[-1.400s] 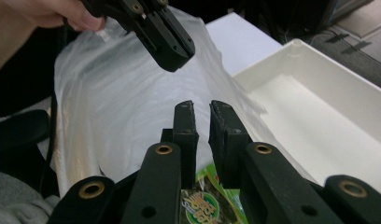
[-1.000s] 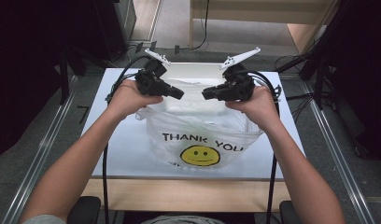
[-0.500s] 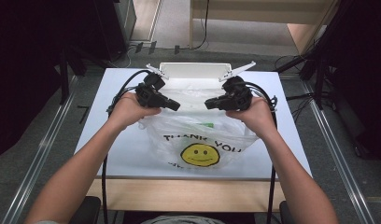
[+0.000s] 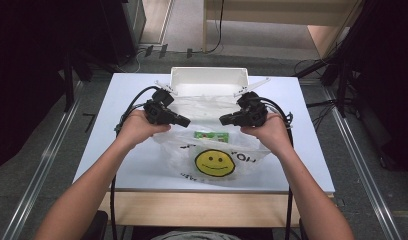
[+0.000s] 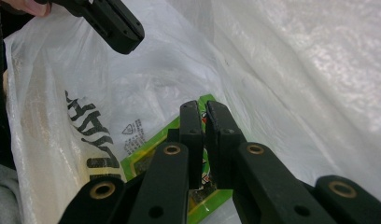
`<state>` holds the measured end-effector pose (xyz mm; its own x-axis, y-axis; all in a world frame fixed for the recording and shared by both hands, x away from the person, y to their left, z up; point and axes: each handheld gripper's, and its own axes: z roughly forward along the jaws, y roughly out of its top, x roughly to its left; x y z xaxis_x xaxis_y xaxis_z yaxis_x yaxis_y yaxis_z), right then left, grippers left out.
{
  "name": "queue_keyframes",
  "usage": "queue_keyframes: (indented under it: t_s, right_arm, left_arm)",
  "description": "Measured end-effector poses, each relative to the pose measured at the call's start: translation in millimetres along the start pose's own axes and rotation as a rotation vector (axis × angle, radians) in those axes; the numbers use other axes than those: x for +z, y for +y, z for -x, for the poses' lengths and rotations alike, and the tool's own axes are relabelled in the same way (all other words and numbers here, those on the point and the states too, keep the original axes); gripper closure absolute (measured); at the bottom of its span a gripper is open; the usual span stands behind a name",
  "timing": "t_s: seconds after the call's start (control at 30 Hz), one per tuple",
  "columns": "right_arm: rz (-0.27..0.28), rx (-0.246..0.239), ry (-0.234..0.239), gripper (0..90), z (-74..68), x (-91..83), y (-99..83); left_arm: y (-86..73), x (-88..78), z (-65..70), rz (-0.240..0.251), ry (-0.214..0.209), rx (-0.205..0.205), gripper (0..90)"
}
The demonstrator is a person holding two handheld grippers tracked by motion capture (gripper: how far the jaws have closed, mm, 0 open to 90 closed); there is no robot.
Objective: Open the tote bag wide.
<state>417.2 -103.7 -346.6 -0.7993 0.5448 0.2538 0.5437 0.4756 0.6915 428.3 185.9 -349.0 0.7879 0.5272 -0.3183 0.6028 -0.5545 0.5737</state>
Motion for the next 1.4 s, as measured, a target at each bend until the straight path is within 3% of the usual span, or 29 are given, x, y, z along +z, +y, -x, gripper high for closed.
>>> queue_keyframes:
  t_s: [0.13, 0.23, 1.0, 1.4]
  right_arm:
    - [-0.024, 0.006, -0.011, 88.8, 2.2, 3.0, -3.3]
    - [-0.008, 0.010, -0.005, 88.9, 3.0, 4.4, -6.0]
    - [-0.034, 0.086, -0.051, 89.1, 23.4, 27.3, -45.7]
    - [-0.056, 0.150, -0.082, 89.0, 38.6, 35.1, -65.0]
  left_arm:
    - [-4.7, 4.7, -0.8, -0.008, 0.013, -0.001, 86.9]
    - [-7.4, 7.6, -1.0, -0.006, 0.012, -0.007, 86.8]
    - [-38.8, 36.9, -14.5, -0.017, 0.024, -0.068, 86.8]
    - [-49.3, 48.9, -22.6, -0.012, 0.024, -0.106, 86.2]
